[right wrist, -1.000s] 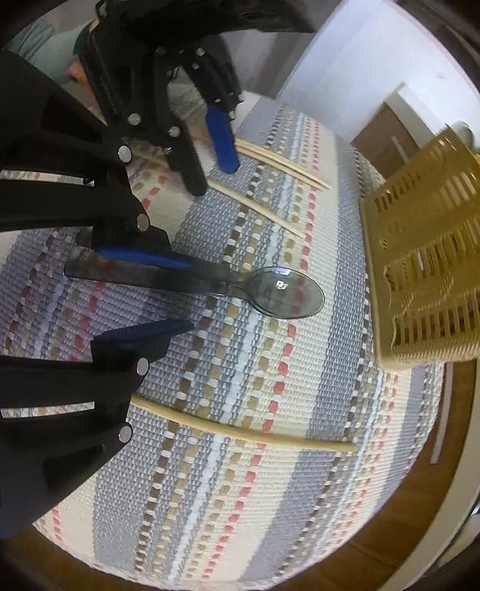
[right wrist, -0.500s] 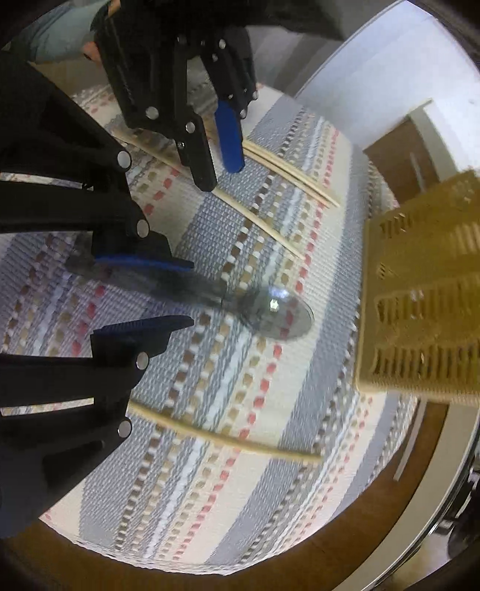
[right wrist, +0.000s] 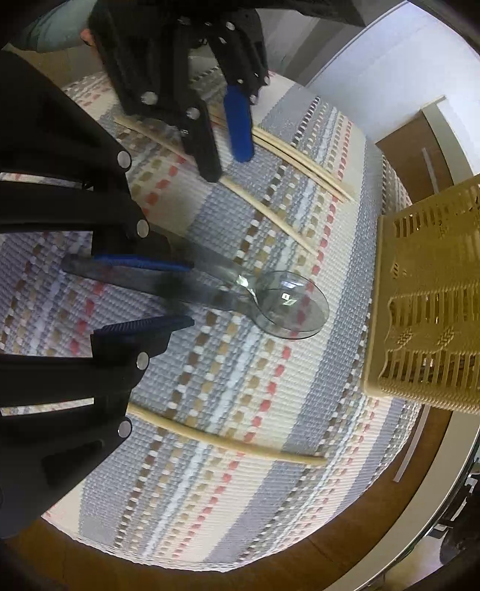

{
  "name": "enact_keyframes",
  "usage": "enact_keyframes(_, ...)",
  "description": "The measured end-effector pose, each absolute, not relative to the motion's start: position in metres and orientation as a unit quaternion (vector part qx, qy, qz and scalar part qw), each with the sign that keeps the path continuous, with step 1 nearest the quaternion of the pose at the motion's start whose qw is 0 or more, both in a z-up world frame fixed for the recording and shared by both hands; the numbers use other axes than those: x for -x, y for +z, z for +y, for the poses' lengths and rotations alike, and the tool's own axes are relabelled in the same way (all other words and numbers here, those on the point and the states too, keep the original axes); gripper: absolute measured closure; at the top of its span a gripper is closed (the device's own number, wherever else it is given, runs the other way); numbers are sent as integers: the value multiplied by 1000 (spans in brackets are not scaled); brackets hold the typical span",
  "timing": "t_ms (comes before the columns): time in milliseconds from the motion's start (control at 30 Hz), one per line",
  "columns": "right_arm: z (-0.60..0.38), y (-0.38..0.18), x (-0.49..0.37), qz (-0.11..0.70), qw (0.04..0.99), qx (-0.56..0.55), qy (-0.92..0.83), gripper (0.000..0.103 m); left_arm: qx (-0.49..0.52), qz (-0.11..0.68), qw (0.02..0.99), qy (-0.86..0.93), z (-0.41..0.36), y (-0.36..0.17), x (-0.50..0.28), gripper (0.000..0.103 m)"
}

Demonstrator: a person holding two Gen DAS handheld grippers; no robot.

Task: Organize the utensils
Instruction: 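Lift the chopstick with the left tool while the right tool lifts the spoon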

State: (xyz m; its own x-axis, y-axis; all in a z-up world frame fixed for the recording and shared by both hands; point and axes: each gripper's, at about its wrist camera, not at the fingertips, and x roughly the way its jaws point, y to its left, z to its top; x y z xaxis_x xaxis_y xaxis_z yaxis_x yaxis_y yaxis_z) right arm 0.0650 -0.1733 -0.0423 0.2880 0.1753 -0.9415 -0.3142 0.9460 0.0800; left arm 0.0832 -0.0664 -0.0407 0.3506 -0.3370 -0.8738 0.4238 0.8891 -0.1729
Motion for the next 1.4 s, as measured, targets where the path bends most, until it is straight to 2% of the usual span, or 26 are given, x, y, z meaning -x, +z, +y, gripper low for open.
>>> enact_keyframes(33,-171,-43,-69,578,799,64,153,82,-45,522,820,-232,-67,-40,-84,70)
enact_keyframes(133,-164,-45,-81,581,797,76,146,92,-61,530,812,-234,-74,-39,-89,70)
enact_keyframes(233,-167,-44,-86,584,793,81,153,95,-90,545,801,-233,-83,-38,-97,72)
enact_keyframes(267,-169,-44,-86,583,794,86,149,95,-109,549,797,-229,-88,-38,-98,80)
enact_keyframes(333,-179,-43,-84,581,796,81,146,95,-151,552,792,-215,-96,-39,-99,88)
enact_keyframes(367,-183,-42,-84,580,798,74,144,95,-162,553,789,-211,-98,-39,-100,98)
enact_keyframes(433,-192,-39,-81,574,805,67,135,101,-163,556,789,-205,-100,-38,-102,99)
enact_keyframes(500,-202,-34,-79,564,814,66,122,101,-146,546,799,-207,-98,-35,-102,99)
enact_keyframes(800,-231,12,-69,493,859,9,138,101,-29,444,867,-223,-72,16,-91,99)
enact_keyframes(967,-238,56,-60,431,887,-8,165,101,19,358,906,-227,-53,68,-86,99)
enact_keyframes(1300,-245,139,-71,284,938,-32,196,101,63,198,949,-237,-43,150,-89,99)
enact_keyframes(1400,-242,149,-85,267,944,-23,190,101,81,149,954,-247,-41,164,-95,99)
